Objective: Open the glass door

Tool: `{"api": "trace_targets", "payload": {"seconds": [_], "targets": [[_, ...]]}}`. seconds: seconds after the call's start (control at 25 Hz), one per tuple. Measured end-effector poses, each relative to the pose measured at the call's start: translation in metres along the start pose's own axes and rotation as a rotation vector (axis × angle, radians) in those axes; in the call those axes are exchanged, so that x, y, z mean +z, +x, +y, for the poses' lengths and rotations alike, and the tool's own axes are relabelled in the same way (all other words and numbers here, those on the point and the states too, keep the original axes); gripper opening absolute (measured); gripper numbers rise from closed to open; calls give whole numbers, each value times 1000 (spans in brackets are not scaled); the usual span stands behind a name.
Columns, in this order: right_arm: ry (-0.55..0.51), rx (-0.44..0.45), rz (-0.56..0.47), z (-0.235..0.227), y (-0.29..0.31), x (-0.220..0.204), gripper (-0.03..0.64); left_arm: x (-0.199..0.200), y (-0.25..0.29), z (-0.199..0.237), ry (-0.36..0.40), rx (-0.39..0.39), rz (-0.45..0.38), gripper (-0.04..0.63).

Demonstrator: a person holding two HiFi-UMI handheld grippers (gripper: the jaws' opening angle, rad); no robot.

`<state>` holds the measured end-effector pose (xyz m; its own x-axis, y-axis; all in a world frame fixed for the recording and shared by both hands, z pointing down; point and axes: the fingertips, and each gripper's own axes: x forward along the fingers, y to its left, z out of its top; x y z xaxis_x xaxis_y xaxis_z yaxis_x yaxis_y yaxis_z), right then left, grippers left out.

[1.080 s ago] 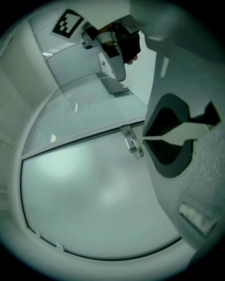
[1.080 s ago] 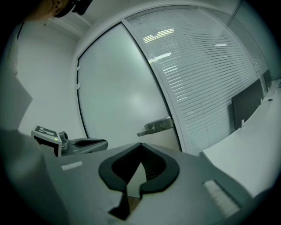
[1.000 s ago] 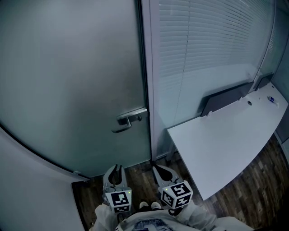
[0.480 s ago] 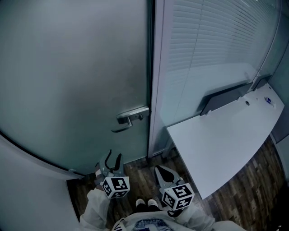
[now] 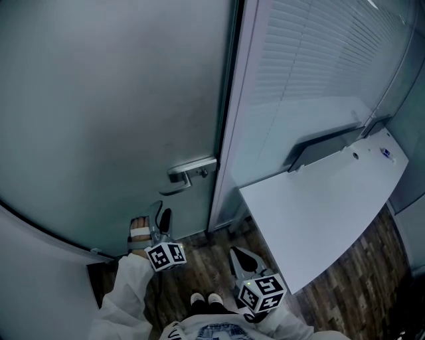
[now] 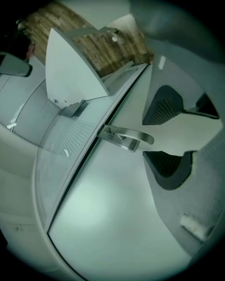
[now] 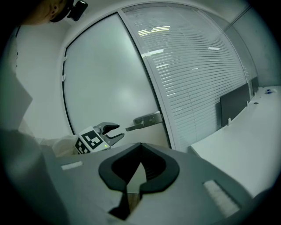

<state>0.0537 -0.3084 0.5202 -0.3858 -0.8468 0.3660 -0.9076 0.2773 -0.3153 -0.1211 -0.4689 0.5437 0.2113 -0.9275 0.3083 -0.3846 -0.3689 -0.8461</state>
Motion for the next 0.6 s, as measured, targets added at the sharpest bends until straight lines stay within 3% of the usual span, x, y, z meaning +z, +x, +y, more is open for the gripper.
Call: {"api": "trace_targets", "payload": {"seconds": [0.28, 0.6], "targets": [[-20, -16, 31, 2, 5, -13, 6, -8, 44, -15, 216, 18, -17, 192], [-17, -49, 43, -2, 0, -16, 6, -10, 62, -14, 260, 35, -20, 175]]}}
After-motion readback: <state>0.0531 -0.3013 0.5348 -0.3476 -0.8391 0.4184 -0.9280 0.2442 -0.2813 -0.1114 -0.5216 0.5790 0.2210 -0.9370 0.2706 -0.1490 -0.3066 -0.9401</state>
